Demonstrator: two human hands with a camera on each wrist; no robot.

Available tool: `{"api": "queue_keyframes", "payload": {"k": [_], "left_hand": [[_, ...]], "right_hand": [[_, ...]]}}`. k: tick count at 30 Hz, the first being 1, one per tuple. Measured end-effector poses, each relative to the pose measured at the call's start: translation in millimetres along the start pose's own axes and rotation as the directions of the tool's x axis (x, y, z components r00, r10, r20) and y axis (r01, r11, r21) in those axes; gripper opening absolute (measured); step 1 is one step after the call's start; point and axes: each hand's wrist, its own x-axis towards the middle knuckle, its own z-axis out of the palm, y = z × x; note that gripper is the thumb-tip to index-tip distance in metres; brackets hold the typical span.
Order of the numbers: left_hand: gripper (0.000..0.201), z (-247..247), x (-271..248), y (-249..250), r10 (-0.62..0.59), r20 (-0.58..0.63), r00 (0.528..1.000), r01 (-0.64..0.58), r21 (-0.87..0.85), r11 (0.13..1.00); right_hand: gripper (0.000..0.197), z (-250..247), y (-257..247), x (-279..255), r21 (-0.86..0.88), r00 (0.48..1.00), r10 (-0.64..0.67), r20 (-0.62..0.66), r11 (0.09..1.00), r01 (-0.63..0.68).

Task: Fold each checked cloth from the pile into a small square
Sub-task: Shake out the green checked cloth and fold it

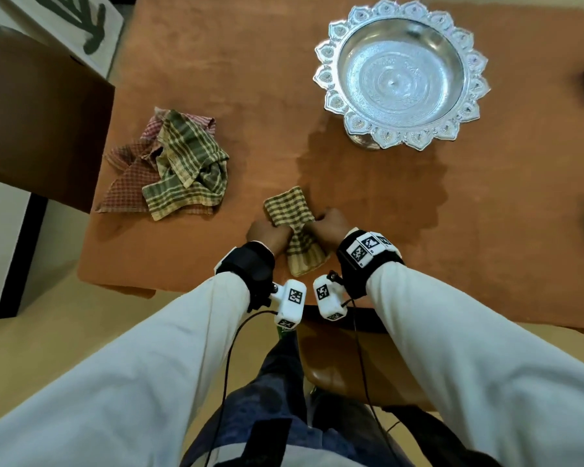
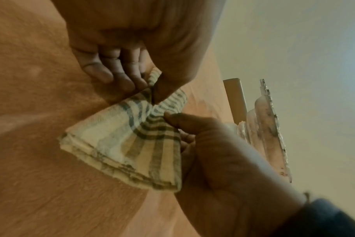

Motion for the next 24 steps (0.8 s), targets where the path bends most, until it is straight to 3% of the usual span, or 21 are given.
{"api": "queue_keyframes", "payload": {"k": [4, 7, 10, 13, 17, 24], "left_hand": [[0.019, 9, -13, 9, 0.08, 0.129, 0.988, -0.061, -0.146, 0.987], [0.005, 32, -31, 20, 0.165, 0.273, 0.948, -0.128, -0.148, 0.981], [0.016, 71, -51, 35, 0.205, 0.403, 0.892, -0.166, -0.129, 0.978], [0.019, 119, -77, 59, 0.235, 0.466, 0.853, -0.198, -0.129, 0.972], [0.023, 174, -82, 84, 0.261, 0.446, 0.856, -0.254, -0.077, 0.964], [0.03, 232, -50, 119, 0.32, 0.33, 0.888, -0.314, -0.072, 0.947]], "right_hand": [[0.018, -24, 20, -16, 0.217, 0.987, 0.106, 0.121, 0.967, -0.13], [0.016, -56, 48, -43, 0.427, 0.981, 0.108, 0.158, 0.889, -0.167], [0.013, -93, 85, -70, 0.49, 0.988, 0.071, 0.14, 0.862, -0.132], [0.02, -132, 120, -82, 0.557, 0.994, 0.105, 0.002, 0.826, -0.088], [0.019, -177, 144, -79, 0.604, 0.98, 0.165, -0.11, 0.794, -0.066], [0.021, -231, 151, -38, 0.462, 0.974, 0.085, -0.211, 0.887, 0.022]]}}
